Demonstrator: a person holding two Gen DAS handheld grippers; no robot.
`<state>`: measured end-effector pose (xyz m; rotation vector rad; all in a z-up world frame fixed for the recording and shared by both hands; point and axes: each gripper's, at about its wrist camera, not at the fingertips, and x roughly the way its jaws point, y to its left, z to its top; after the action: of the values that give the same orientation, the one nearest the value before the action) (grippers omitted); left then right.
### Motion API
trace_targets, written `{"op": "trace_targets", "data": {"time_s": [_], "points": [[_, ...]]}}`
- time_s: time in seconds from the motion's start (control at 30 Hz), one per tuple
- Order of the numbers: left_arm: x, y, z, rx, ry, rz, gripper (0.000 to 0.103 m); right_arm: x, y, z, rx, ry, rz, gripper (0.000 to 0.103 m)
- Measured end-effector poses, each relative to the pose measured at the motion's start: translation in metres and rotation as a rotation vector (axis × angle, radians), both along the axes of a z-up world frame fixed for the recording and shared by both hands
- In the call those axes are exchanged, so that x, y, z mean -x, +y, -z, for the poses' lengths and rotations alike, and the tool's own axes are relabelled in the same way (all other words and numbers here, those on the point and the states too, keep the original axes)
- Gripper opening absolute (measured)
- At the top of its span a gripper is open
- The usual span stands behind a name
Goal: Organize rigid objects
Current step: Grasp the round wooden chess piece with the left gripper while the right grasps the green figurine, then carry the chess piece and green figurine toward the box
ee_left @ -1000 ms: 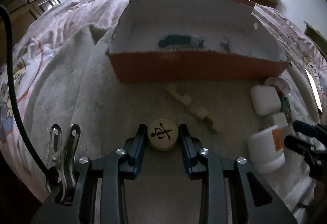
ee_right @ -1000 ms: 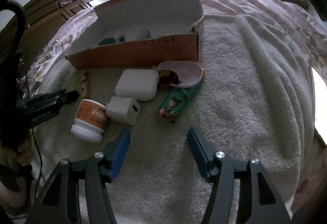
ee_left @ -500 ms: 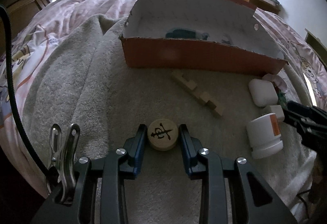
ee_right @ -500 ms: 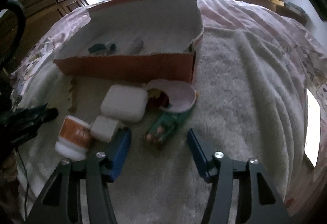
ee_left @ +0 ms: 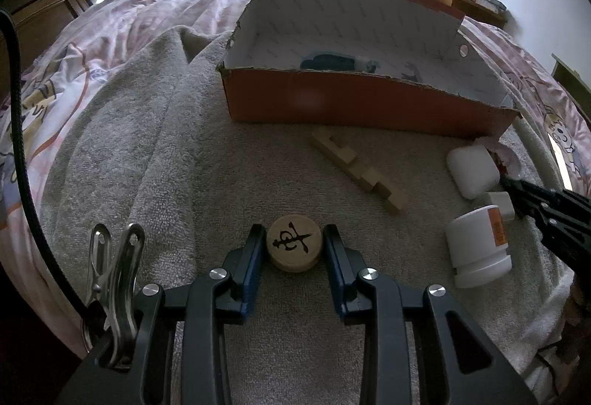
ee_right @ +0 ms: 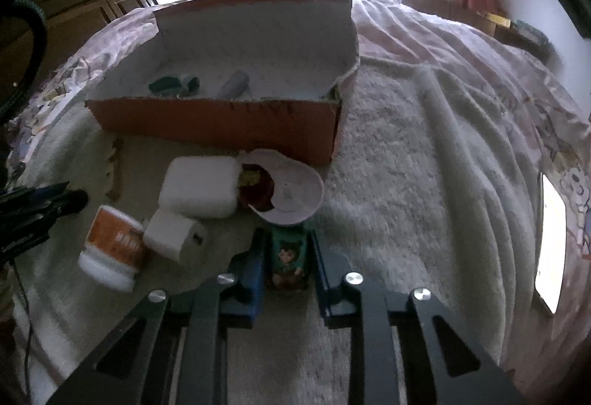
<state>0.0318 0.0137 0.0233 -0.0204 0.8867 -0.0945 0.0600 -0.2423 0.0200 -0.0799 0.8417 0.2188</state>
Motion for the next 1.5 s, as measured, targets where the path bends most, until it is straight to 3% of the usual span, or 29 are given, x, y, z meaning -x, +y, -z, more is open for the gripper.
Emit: {"op": "trace_targets", "data": {"time_s": [0.17,0.43,0.57,0.93,1.37,1.5], "points": [[0.000,0.000,0.000,0.000,-0.001,0.000,0.033,0.013,-0.006,0.002,-0.049,0.048,-0.014,0.024],[0.002,0.004,-0.003,0.030,0.007,-0.034,0.032,0.012,0.001,0.004,-0.018,0.035,-0.018,0.025],[0.003,0.008,-0.006,0.035,0.005,-0.044,0.032,0.019,0.002,0.000,-0.057,0.045,-0.054,0.024],[0.008,0.003,-0.018,0.044,-0.018,-0.028,0.032,0.037,0.014,-0.023,-0.088,-0.016,-0.129,0.018],[0.011,-0.003,-0.018,0.036,-0.016,-0.022,0.032,0.030,0.014,0.005,-0.078,0.075,-0.142,0.015],[0.012,-0.003,-0.019,0.037,-0.020,-0.021,0.032,0.032,0.018,0.006,-0.059,0.055,-0.150,0.011]]}}
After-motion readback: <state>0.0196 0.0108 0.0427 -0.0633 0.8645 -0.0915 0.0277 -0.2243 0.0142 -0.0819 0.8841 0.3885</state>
